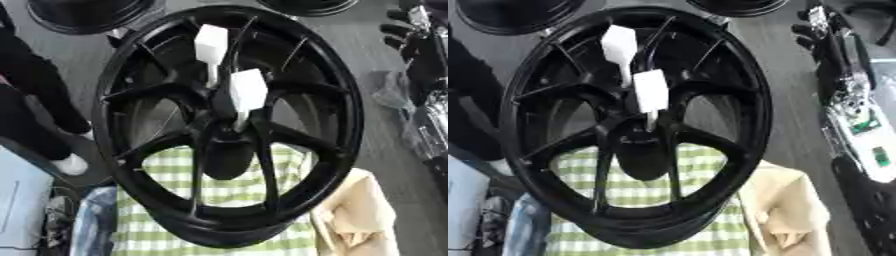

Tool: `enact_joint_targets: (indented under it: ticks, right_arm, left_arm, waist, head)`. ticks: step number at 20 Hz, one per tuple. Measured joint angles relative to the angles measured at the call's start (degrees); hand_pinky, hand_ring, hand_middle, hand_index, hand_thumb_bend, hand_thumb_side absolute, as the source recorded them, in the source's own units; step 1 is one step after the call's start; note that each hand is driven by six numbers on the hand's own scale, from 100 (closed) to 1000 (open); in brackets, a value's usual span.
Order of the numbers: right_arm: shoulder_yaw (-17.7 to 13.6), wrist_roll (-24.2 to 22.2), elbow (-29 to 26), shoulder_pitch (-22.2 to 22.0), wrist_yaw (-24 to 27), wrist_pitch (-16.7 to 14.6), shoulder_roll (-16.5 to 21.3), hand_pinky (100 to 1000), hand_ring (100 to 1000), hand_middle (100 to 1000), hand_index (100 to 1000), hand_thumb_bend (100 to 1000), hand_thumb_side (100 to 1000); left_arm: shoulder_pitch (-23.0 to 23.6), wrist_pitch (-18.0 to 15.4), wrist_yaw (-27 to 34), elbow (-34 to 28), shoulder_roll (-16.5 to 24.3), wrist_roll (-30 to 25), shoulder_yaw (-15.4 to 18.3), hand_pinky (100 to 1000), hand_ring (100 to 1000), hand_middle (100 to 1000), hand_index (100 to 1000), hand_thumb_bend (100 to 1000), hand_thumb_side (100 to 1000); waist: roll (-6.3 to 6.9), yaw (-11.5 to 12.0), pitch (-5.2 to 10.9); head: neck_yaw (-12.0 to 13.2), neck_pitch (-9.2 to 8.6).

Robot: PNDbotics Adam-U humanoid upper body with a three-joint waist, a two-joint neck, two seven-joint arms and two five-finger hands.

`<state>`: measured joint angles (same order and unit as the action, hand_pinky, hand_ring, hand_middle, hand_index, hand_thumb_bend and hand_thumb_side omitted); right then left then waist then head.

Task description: Pull the pin out of the wheel hub.

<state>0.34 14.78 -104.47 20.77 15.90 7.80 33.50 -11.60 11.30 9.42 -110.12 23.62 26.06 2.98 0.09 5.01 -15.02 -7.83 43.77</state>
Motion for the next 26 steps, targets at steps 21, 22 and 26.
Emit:
enact_joint_targets:
  ticks: [21, 22, 26]
  right_arm:
    - [22.5, -36.2, -9.5, 29.3, -5.9, 2.8, 27.3, 850, 823, 797, 862, 100, 524]
    - [23.3, -37.1, -9.5, 30.0, -6.2, 2.7, 27.2, 847, 819, 793, 859, 130, 506]
    - [25.5, -39.8, -9.5, 31.2, -8.1, 2.7, 26.7, 840, 804, 777, 852, 227, 459]
  left_arm:
    - [2.0, 0.7, -1.2, 1.1, 3.1, -0.7, -0.4, 777, 734, 735, 785, 263, 735]
    - [2.1, 0.8, -1.2, 1.1, 3.1, -0.8, -0.4, 777, 734, 735, 785, 264, 735]
    - [2.1, 0.8, -1.2, 1.4, 3.1, -0.8, -0.4, 777, 734, 733, 785, 265, 737]
  waist:
    - [-3.09, -0.2, 2.15]
    - [-3.09, -0.2, 2.15]
    - [-3.06, -0.1, 2.13]
  head:
    - [-0.1, 0.09]
    - [-0.1, 0.13]
    - [-0.1, 0.23]
